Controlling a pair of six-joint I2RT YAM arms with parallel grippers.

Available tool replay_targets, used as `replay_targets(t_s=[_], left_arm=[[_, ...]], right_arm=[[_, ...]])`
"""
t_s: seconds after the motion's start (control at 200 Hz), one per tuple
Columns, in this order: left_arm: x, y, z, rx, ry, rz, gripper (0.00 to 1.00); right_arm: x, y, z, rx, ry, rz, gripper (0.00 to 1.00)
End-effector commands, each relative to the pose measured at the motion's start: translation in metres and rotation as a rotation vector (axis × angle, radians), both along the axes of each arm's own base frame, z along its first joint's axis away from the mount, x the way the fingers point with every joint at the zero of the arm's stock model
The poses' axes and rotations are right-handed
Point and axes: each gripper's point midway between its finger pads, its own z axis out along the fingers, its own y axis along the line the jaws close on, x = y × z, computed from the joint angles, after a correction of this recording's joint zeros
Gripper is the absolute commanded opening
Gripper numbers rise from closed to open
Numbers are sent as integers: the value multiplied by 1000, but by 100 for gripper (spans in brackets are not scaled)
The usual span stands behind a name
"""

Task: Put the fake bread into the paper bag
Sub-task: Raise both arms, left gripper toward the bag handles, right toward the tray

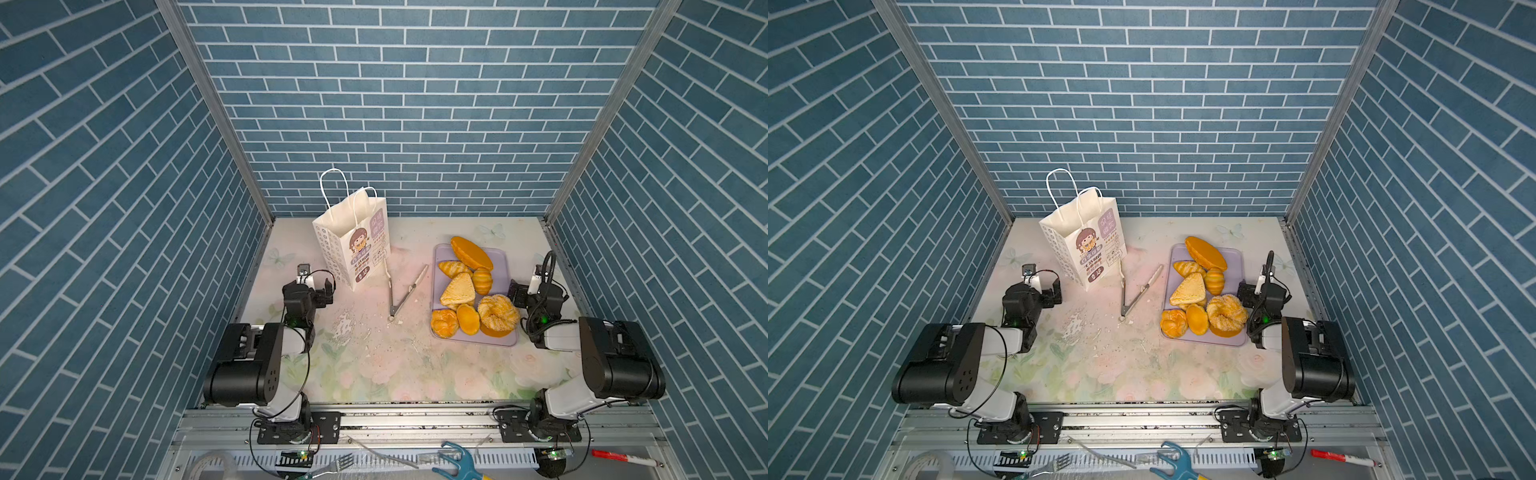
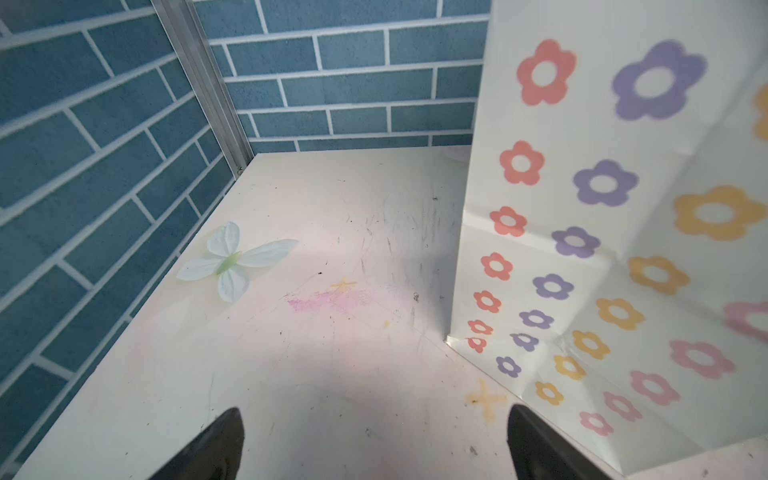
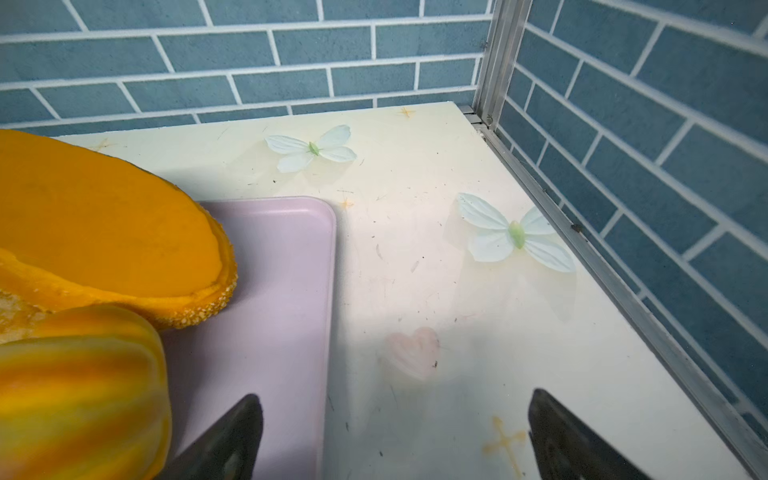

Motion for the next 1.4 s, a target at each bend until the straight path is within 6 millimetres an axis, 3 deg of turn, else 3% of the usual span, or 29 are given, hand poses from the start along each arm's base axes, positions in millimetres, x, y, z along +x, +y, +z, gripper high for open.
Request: replay_targets(t_s=[0.0, 1.035, 1.23, 1.395], left_arm=[[2, -2, 2, 8, -2, -10, 100], [2, -4, 1, 23, 8, -10, 99], [-4, 5, 17, 15, -12, 41, 100], [-16, 6, 60, 24, -36, 46, 100]], right_arm=[[3, 3, 4, -15, -10, 23, 99], [2, 2, 3, -15, -9, 22, 99], [-15, -1, 30, -25, -105, -5, 95], [-32, -2, 76, -29, -135, -18, 94]])
